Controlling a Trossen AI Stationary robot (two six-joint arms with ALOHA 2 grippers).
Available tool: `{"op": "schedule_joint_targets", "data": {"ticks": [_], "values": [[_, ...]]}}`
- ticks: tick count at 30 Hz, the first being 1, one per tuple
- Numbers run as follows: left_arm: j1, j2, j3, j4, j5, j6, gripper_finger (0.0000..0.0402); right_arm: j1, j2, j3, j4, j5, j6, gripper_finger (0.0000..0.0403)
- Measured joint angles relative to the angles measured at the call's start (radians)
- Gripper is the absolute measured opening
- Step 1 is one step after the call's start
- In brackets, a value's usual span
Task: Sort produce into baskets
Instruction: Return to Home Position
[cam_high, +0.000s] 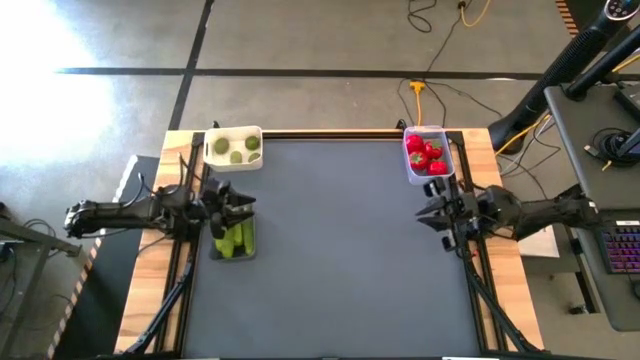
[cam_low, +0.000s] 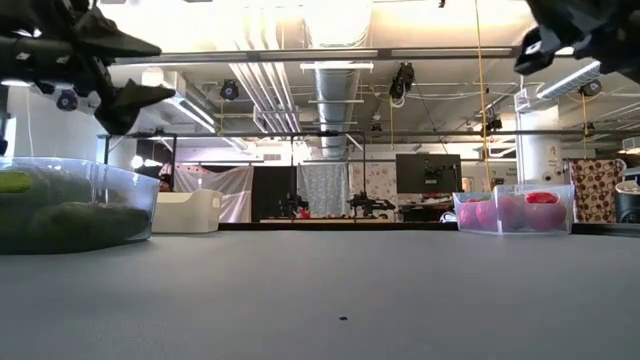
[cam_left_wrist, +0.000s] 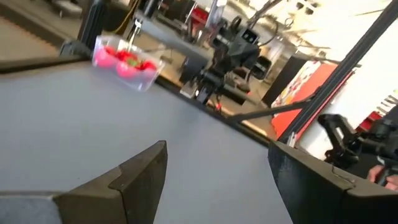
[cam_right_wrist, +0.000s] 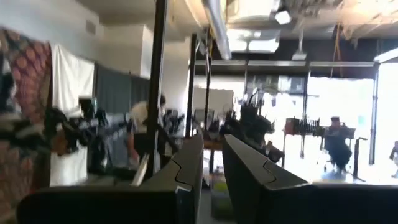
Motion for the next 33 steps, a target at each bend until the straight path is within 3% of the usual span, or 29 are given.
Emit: {"op": "schedule_joint_targets", "data": {"ticks": [9, 15, 22, 33], "values": [[-0.002, -0.103, -0.068, 0.050, 0.000, 0.025, 0.0262, 0.000, -0.253, -0.001, -0.169, 0.019, 0.012, 0.0054], [-0.011, -0.183, -0.118, 0.074, 0.013, 0.034, 0.0262, -0.003, -0.253, -0.002, -0.210, 0.090, 0.037, 0.0054], [-0.012, -0.194, -0.142, 0.097, -0.010, 0.104, 0.0262, -0.002, -0.250, -0.002, -0.409, 0.087, 0.130, 0.0054], [-0.012, -0.199, -0.142, 0.025, -0.065, 0.203, 0.0262, -0.002, -0.224, -0.002, -0.639, 0.114, 0.040, 0.0054]]}}
